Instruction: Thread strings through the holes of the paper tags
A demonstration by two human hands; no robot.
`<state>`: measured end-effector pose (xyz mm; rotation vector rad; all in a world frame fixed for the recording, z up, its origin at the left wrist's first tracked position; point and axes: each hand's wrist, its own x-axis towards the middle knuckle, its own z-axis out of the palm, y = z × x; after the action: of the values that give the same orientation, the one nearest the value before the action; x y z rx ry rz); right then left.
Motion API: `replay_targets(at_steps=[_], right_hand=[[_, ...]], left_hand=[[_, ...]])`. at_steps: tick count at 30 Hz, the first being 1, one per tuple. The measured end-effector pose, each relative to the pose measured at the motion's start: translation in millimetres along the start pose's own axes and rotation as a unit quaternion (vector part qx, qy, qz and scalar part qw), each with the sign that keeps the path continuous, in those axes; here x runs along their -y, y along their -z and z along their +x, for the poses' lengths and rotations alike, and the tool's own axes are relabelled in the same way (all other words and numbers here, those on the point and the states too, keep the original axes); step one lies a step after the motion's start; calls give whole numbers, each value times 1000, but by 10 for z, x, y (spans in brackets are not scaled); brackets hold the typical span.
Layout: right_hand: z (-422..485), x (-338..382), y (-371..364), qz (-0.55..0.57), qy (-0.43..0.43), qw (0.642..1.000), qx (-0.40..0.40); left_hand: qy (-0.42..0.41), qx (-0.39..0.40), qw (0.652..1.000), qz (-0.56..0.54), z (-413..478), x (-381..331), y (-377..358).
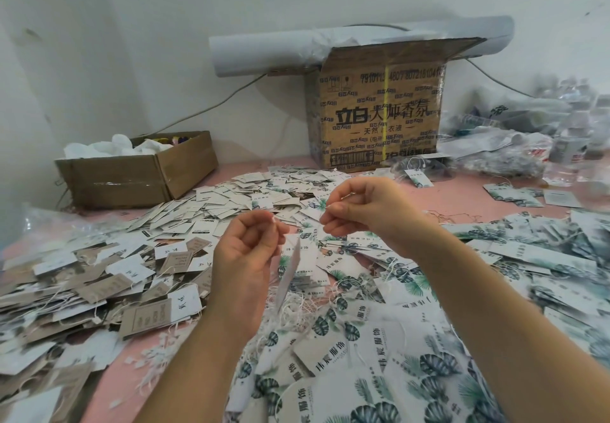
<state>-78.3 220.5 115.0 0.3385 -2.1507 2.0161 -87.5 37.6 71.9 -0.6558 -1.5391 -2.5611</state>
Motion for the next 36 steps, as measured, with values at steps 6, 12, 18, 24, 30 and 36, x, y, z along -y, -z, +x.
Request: replay_targets(at_steps=[6, 12, 18, 24, 30, 36], right_hand=[[-41, 36, -54, 44, 9, 997, 59], [-58, 82, -79, 42, 22, 995, 93], [-81, 106, -147, -27, 61, 992, 104], [-106, 130, -175, -48, 48, 992, 110], [-104, 130, -192, -46, 43, 994, 89], [-115, 147, -194, -54, 37, 994, 91]], left_hand=[[-14, 31, 999, 42, -41, -42, -78], [-43, 43, 995, 82, -62, -67, -112], [-63, 48, 988, 136, -82, -68, -139], [-64, 38, 985, 154, -87, -53, -135], [-63, 38, 984, 165, -92, -45, -147], [-64, 46, 982, 171, -108, -50, -162]])
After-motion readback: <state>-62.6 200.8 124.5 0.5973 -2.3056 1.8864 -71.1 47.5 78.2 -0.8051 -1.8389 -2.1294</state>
